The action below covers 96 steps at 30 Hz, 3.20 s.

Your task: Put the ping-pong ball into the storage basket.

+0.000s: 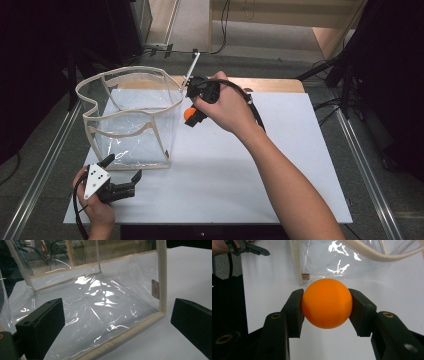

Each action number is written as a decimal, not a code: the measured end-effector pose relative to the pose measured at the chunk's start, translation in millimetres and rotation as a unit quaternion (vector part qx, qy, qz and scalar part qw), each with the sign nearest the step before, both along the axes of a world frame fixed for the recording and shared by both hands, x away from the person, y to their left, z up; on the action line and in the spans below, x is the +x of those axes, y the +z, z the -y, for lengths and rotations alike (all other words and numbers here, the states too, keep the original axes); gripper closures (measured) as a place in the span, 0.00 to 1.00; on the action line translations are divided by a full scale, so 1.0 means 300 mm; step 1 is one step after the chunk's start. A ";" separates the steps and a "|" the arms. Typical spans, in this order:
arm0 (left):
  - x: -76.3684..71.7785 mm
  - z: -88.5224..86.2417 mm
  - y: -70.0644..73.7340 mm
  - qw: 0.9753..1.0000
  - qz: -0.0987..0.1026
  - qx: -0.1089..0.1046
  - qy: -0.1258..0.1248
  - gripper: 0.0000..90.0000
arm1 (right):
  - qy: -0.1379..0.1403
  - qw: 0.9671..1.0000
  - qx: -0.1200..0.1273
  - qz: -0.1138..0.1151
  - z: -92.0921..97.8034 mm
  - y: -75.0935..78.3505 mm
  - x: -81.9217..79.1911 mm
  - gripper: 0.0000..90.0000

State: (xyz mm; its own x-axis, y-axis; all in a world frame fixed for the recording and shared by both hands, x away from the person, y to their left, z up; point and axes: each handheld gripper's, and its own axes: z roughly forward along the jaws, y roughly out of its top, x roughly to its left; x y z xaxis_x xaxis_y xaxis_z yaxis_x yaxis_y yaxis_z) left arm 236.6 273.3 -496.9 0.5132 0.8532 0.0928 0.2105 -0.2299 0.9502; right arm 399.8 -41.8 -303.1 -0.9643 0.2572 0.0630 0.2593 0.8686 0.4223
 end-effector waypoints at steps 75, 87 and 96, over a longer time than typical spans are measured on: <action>0.002 -0.003 0.001 1.000 -0.001 -0.002 -0.002 0.00 | -0.006 1.000 0.003 0.016 -0.119 0.132 0.139 0.53; 0.002 -0.004 0.001 1.000 0.000 -0.002 -0.001 0.00 | -0.011 1.000 0.008 0.015 -0.155 0.111 0.157 0.53; 0.002 -0.004 0.001 1.000 -0.001 -0.002 -0.002 0.00 | -0.021 1.000 0.005 0.014 -0.161 0.098 0.165 0.52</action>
